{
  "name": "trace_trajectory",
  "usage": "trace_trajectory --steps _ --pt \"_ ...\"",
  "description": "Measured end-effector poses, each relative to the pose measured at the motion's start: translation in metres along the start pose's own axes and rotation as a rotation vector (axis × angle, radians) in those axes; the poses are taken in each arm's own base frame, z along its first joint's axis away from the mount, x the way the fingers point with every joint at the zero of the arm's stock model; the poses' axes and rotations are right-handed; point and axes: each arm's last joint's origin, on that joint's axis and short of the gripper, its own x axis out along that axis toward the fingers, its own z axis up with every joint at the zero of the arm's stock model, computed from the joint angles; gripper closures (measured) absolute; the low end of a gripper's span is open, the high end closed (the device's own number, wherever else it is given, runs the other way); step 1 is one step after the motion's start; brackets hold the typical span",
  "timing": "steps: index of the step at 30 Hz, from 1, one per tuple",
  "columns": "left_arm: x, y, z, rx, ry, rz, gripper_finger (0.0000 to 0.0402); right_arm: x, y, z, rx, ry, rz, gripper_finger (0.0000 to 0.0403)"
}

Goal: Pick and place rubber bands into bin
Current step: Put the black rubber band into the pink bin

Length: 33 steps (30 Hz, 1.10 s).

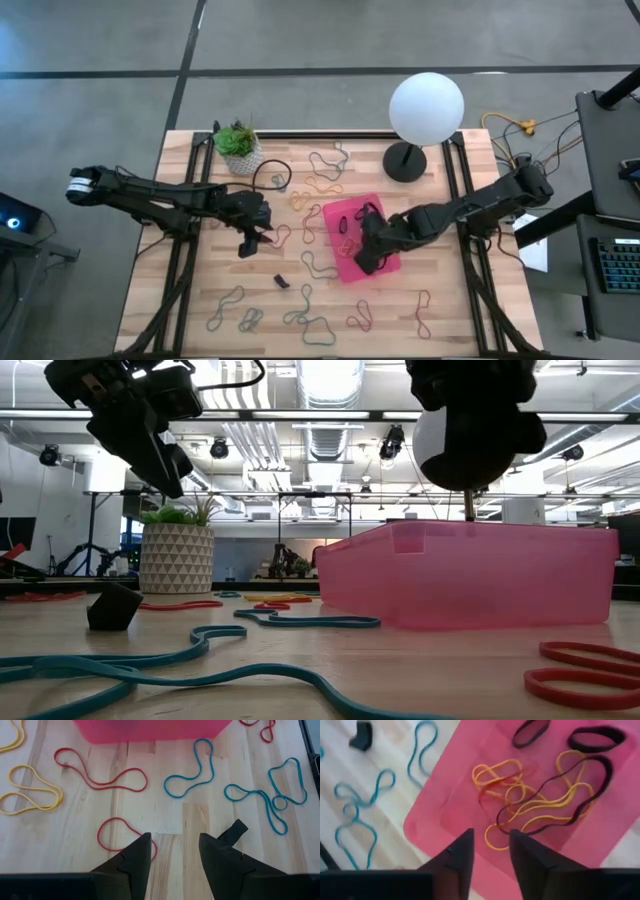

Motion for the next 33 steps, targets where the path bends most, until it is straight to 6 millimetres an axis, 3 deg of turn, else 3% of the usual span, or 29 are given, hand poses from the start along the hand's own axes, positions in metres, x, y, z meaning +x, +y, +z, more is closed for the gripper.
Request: trace_trajectory --steps 7,12,19,24,33 --pt "0.002 -0.001 -0.006 0.118 0.058 -0.074 0.0252 -0.021 0.023 -0.024 -0.268 -0.064 0.0 0.0226" --pt "0.009 -0.013 -0.013 0.349 0.102 -0.3 0.0252 -0.044 0.025 -0.042 -0.384 -0.116 -0.128 0.022" --pt "0.033 -0.043 -0.026 0.499 0.207 -0.382 0.0252 -0.052 0.025 -0.067 -0.491 -0.071 -0.169 0.022" --pt "0.05 -0.068 -0.026 0.6 0.208 -0.274 0.0252 -0.049 0.021 -0.083 -0.562 -0.012 -0.202 0.022" --pt "0.067 -0.093 -0.002 0.428 0.168 -0.128 0.0252 -0.05 -0.003 -0.096 -0.593 0.039 -0.415 0.022"
